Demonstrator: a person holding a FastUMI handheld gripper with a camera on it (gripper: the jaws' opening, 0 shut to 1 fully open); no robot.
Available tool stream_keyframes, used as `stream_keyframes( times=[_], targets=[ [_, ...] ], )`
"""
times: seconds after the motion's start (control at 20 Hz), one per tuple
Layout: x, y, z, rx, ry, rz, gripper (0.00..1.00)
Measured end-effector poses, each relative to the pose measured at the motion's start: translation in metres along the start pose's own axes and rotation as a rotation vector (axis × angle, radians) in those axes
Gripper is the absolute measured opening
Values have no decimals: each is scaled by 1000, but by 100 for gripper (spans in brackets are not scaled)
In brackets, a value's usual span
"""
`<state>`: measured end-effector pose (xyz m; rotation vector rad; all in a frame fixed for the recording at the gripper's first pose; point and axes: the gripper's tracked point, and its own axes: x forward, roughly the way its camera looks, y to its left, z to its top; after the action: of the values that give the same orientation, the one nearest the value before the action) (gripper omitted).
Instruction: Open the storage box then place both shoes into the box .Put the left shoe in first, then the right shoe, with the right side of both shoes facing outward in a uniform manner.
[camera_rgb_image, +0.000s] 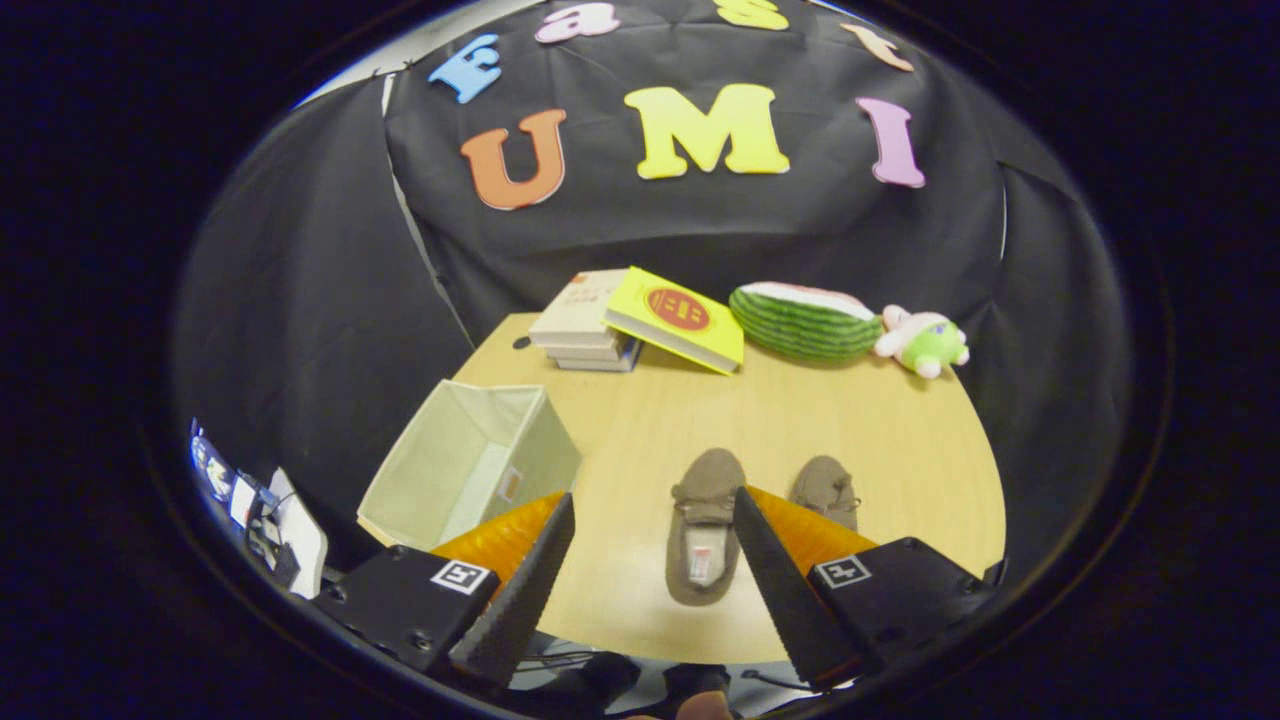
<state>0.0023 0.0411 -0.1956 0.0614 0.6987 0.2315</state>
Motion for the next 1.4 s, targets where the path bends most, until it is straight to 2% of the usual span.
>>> stream_keyframes(
  times=[0.3,0.55,0.85,0.95,1.05,1.2,1.35,1.4],
  targets=[
    [59,-46,-51,63,201,52,100],
    [99,-62,-70,88,296,96,100],
    [145,-69,-100,203,500,162,90],
    [155,-74,-105,198,525,153,84],
    [158,-73,-111,212,559,165,72],
    [161,-70,-121,238,608,181,62],
    [166,-74,-127,266,630,164,51],
    [167,-77,-127,271,637,154,43]
  ],
)
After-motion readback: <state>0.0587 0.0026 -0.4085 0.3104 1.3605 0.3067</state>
